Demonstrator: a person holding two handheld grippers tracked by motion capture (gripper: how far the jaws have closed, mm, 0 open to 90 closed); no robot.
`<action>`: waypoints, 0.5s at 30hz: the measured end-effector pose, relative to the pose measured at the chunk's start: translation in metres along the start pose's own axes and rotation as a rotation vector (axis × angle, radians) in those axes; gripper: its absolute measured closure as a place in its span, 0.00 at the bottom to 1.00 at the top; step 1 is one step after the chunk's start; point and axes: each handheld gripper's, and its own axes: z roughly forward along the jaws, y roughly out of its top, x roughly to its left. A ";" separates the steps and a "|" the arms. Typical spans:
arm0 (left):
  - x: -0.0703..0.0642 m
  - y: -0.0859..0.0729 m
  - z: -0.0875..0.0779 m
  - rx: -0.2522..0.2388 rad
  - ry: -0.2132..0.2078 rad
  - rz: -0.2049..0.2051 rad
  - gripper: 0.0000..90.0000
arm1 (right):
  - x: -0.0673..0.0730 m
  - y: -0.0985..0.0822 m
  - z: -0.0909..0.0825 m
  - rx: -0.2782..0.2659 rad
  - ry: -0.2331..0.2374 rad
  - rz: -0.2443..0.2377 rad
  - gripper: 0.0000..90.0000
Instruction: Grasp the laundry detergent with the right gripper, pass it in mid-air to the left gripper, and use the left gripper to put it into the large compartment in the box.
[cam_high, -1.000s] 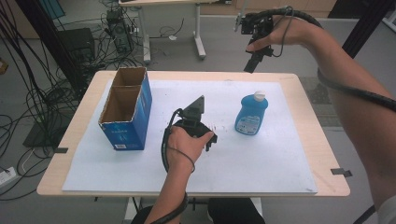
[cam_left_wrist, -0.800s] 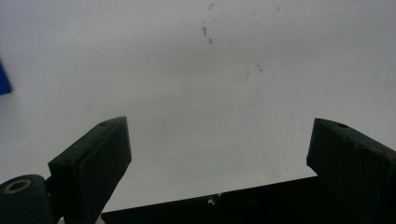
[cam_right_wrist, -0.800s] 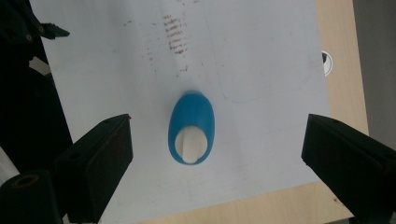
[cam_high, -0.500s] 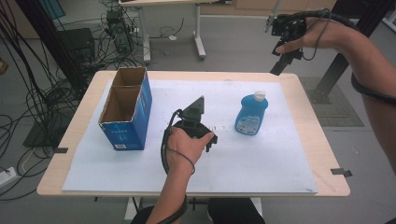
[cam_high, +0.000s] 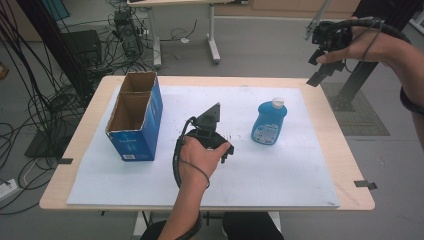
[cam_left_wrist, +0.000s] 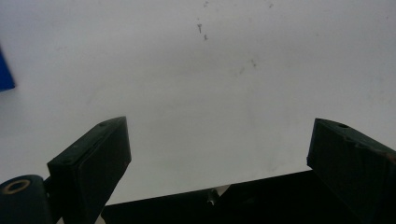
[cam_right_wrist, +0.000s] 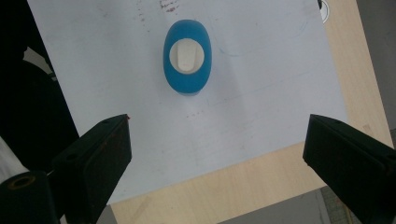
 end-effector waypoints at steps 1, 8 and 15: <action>0.000 0.000 0.000 0.000 0.001 -0.001 0.07 | 0.000 -0.002 0.000 -0.020 0.005 -0.001 0.08; -0.002 -0.001 0.001 0.006 0.001 0.007 0.07 | 0.004 -0.014 0.010 -0.063 0.022 -0.017 0.07; 0.000 -0.002 0.000 0.002 -0.003 0.003 0.07 | 0.007 -0.023 0.028 -0.084 0.037 -0.028 0.06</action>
